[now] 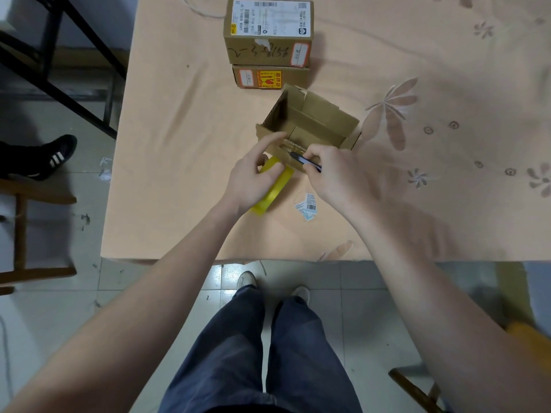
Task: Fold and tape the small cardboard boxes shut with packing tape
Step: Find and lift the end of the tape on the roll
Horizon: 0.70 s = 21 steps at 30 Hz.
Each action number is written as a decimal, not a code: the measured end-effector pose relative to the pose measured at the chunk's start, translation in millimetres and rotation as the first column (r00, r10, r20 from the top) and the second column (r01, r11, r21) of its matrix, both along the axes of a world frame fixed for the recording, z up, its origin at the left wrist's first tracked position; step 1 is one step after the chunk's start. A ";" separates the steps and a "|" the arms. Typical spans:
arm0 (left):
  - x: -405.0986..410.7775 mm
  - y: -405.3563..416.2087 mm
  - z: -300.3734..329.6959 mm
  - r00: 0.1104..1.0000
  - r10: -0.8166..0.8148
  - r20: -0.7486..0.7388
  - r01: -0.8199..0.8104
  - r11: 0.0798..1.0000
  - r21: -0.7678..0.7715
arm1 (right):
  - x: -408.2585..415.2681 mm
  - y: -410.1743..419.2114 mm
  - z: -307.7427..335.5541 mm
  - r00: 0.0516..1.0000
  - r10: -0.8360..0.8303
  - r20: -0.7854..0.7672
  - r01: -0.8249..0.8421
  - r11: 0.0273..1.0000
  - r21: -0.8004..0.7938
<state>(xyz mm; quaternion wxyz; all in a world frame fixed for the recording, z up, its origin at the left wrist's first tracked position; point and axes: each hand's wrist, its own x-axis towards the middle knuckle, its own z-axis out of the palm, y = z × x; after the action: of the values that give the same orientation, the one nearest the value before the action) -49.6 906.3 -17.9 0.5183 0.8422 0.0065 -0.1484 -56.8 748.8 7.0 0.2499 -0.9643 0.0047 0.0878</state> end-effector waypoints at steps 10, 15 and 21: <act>6.9 -1.5 -1.9 0.997 -0.078 0.023 0.066 0.944 0.324 | 7.0 1.9 2.1 1.000 -0.018 -0.023 0.018 0.999 -0.034; 3.7 -3.9 -3.5 0.993 -0.121 0.018 0.099 0.883 0.459 | 10.1 9.1 8.1 0.998 -0.001 -0.056 -0.007 0.989 -0.149; 5.6 -11.2 -3.3 0.990 -0.137 0.020 0.103 0.830 0.548 | 7.7 0.4 6.2 0.992 -0.024 -0.122 -0.009 0.965 -0.261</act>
<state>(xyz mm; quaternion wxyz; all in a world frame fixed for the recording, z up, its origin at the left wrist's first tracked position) -44.0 895.1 -21.2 0.2469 0.9575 -0.0197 -0.1479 -49.1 749.2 13.2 0.1204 -0.9814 0.0355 0.1454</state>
